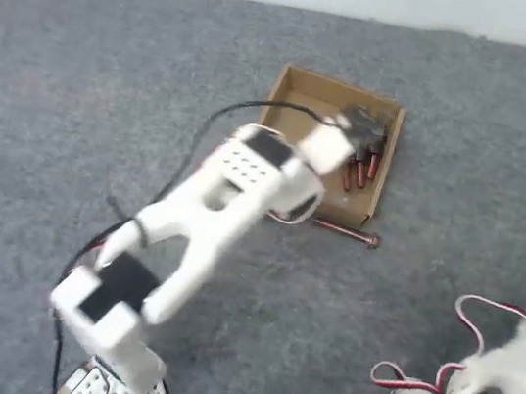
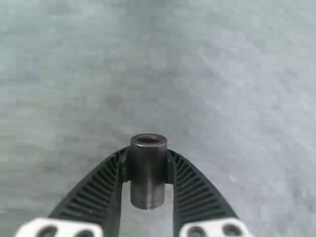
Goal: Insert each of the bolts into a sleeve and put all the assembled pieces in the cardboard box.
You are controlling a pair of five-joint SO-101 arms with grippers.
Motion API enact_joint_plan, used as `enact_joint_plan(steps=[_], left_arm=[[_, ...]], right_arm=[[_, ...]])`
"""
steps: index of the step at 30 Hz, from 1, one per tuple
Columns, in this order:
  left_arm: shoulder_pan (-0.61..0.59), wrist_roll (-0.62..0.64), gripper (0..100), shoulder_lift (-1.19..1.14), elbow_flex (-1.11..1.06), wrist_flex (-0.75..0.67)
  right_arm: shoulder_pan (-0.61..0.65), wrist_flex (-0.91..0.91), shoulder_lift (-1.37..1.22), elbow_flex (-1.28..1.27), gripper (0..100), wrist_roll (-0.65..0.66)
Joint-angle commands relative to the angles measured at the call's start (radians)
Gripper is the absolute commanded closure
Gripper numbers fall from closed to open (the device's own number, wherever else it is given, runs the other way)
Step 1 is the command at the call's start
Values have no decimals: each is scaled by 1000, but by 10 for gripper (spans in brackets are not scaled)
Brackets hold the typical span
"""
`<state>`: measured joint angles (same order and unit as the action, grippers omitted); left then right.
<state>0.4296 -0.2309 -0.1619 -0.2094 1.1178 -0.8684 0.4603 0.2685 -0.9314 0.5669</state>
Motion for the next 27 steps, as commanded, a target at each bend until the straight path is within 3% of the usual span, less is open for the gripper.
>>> enact_joint_plan(steps=[1, 4, 14, 21, 27], left_arm=[[-94, 49, 988, 259, -199, -150], [-157, 51, 988, 388, -344, -213], [-450, 54, 987, 730, -776, -404], [-644, 132, 987, 818, -932, -506], [-704, 184, 987, 818, -987, -506]], right_arm=[[188, -7, 68, -2, 990, 6], [294, -8, 68, 0, 989, -9], [539, -170, 68, 9, 989, -376], [699, -331, 62, 9, 989, -453], [868, -481, 58, 8, 989, -514]])
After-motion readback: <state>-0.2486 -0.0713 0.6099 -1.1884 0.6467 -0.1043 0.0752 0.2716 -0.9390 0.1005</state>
